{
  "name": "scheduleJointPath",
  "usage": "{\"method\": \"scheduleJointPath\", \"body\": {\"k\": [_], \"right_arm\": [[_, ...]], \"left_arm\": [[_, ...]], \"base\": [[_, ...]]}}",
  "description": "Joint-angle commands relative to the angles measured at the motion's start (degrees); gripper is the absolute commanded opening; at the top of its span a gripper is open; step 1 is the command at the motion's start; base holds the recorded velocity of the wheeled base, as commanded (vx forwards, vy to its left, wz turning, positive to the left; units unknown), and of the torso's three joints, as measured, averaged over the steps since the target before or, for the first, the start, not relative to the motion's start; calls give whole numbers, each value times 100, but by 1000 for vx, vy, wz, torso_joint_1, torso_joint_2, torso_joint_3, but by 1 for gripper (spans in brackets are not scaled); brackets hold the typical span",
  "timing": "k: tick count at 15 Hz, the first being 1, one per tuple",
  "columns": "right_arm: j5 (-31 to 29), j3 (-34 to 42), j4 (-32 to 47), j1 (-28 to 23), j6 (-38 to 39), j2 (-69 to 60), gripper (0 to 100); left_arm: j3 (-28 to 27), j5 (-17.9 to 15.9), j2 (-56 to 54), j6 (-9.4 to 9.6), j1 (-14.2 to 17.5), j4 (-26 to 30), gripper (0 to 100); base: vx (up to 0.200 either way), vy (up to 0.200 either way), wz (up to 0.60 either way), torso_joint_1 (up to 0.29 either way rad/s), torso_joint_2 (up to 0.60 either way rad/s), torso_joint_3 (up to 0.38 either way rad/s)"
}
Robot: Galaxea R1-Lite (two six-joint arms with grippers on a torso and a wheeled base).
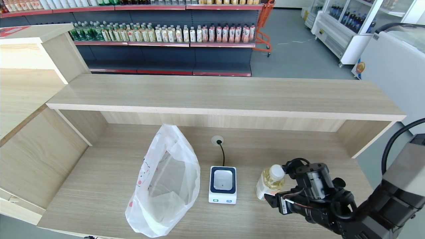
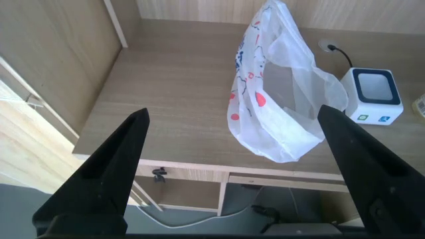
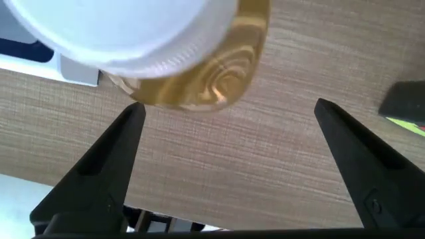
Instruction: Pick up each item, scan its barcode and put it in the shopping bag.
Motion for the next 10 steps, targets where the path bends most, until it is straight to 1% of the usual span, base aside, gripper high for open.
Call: {"method": "scheduleJointPath", "body": {"k": [1,5,9,10], "right_arm": [[-27,-279,-212,101,-3,500,100],[-71,-464,-765,172,-38,922,100],[-89,-684,-932,233,-38,1160,100],[-194,-789,-950,233,-47,1195,100]], "left_arm": [[1,5,-2,-2,0,-1,100],[1,-4,-2,-2,0,-1,100],[1,-4,-2,-2,0,-1,100],[1,-4,-2,-2,0,-1,100]], "base": [[0,0,0,0,0,0],[0,0,0,0,0,0],[0,0,0,0,0,0],[0,0,0,0,0,0]]}}
